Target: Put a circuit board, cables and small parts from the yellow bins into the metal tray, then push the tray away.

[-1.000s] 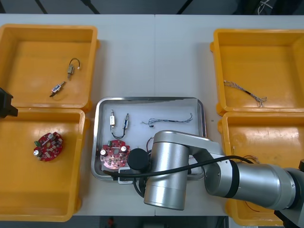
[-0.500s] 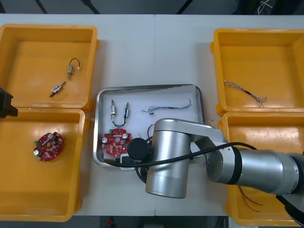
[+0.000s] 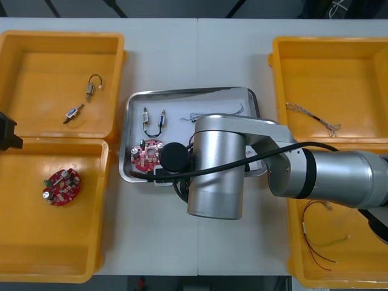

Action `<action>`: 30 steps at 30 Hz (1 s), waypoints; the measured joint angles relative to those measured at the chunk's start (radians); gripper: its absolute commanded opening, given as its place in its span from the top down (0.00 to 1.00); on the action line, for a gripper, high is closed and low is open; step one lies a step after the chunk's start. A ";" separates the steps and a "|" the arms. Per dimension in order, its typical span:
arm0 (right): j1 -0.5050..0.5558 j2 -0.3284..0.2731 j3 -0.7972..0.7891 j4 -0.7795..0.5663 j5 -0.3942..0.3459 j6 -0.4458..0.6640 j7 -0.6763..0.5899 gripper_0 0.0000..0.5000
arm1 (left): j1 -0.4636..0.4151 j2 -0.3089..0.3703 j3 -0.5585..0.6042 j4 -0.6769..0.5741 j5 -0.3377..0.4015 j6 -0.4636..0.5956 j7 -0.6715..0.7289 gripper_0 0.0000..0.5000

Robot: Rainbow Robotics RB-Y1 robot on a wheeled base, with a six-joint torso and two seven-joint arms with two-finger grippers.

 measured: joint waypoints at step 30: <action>-0.264 0.038 0.005 0.458 -0.101 -0.273 0.018 1.00 | 0.000 0.000 0.000 0.000 0.000 0.000 0.000 0.00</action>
